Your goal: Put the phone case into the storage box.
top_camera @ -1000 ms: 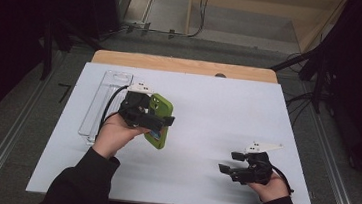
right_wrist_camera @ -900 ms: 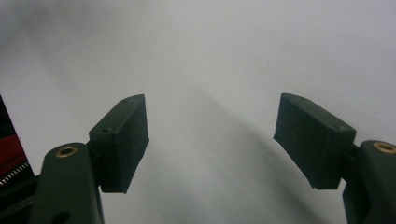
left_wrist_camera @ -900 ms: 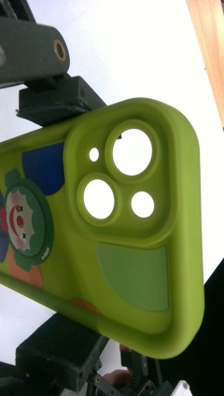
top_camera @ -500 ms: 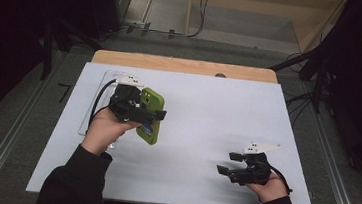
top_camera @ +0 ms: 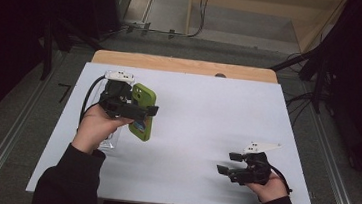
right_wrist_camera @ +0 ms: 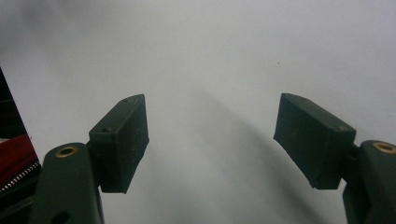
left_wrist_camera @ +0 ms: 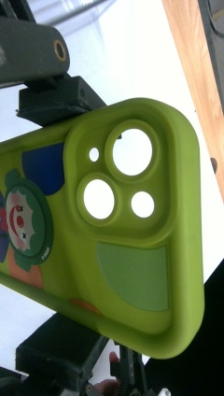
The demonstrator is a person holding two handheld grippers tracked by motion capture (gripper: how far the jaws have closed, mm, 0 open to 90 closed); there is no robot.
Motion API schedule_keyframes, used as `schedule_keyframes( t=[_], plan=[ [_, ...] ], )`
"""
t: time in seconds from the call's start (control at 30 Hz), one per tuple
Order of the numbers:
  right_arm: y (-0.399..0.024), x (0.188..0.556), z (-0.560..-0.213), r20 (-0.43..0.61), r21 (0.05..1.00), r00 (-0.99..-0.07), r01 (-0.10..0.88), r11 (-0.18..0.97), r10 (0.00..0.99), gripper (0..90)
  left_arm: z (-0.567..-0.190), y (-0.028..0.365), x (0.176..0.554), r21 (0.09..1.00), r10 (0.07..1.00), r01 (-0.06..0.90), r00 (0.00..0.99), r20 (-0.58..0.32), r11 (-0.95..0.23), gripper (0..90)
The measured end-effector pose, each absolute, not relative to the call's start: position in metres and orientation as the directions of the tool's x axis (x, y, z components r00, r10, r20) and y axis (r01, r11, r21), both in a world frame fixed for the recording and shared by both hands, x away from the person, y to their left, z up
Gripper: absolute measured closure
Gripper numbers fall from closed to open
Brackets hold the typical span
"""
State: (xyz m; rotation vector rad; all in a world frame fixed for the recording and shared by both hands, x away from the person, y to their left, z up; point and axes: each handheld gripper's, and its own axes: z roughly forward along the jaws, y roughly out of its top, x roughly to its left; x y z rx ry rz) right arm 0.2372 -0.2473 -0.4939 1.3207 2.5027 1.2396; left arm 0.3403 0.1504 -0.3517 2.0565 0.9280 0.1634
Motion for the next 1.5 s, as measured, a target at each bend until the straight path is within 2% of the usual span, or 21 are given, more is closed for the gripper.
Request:
schedule_keyframes(
  t=[0.77, 1.5],
  plan=[
    [-0.245, 0.237, -0.493, 0.301, 0.681, -0.649, 0.659, 0.319, 0.699, 24.0, -0.336, 0.189, 0.342, 0.775, 0.730, 0.568, 0.649, -0.215, -0.278, 16.3],
    [-0.246, 0.236, -0.493, 0.304, 0.684, -0.650, 0.658, 0.315, 0.697, 23.8, -0.335, 0.215, 0.348, 0.789, 0.821, 0.573, 0.547, -0.166, -0.222, 16.3]
  ],
)
